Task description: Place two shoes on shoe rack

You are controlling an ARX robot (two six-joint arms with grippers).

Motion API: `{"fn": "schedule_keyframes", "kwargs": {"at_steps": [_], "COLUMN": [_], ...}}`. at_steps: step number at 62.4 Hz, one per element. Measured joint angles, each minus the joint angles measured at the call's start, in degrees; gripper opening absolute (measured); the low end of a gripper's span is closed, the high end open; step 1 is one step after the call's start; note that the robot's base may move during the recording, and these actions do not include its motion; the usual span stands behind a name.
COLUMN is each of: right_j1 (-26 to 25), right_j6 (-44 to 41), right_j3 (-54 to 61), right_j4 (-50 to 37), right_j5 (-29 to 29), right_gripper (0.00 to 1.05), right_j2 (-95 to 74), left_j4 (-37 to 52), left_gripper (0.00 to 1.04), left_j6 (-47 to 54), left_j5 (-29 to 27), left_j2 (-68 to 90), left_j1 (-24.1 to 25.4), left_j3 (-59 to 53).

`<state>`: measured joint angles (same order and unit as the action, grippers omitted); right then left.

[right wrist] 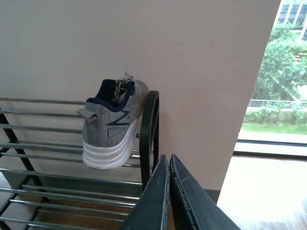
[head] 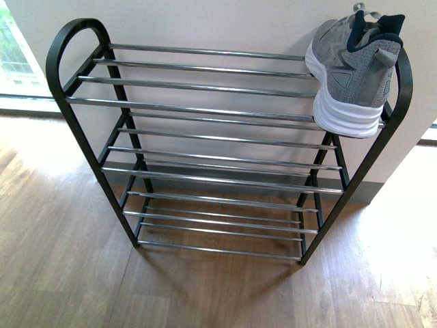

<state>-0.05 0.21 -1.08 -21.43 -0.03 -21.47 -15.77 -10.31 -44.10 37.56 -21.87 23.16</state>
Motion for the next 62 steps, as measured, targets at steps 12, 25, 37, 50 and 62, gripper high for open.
{"fn": "schedule_keyframes", "kwargs": {"at_steps": [12, 25, 37, 50, 62], "right_j1": [0.0, 0.0, 0.0, 0.0, 0.0], "right_j6": [0.0, 0.0, 0.0, 0.0, 0.0], "right_j3": [0.0, 0.0, 0.0, 0.0, 0.0], "right_j4": [4.7, 8.4, 11.0, 21.1, 21.2], "right_j5": [0.0, 0.0, 0.0, 0.0, 0.0], "right_gripper": [0.01, 0.01, 0.01, 0.01, 0.01], "right_j2": [4.9, 8.6, 11.1, 20.9, 21.1], "left_j4": [0.0, 0.0, 0.0, 0.0, 0.0], "left_gripper": [0.01, 0.01, 0.01, 0.01, 0.01], "left_j6": [0.0, 0.0, 0.0, 0.0, 0.0], "left_j5": [0.0, 0.0, 0.0, 0.0, 0.0], "left_j2": [0.0, 0.0, 0.0, 0.0, 0.0], "left_j1": [0.0, 0.0, 0.0, 0.0, 0.0], "left_j3": [0.0, 0.0, 0.0, 0.0, 0.0]}}
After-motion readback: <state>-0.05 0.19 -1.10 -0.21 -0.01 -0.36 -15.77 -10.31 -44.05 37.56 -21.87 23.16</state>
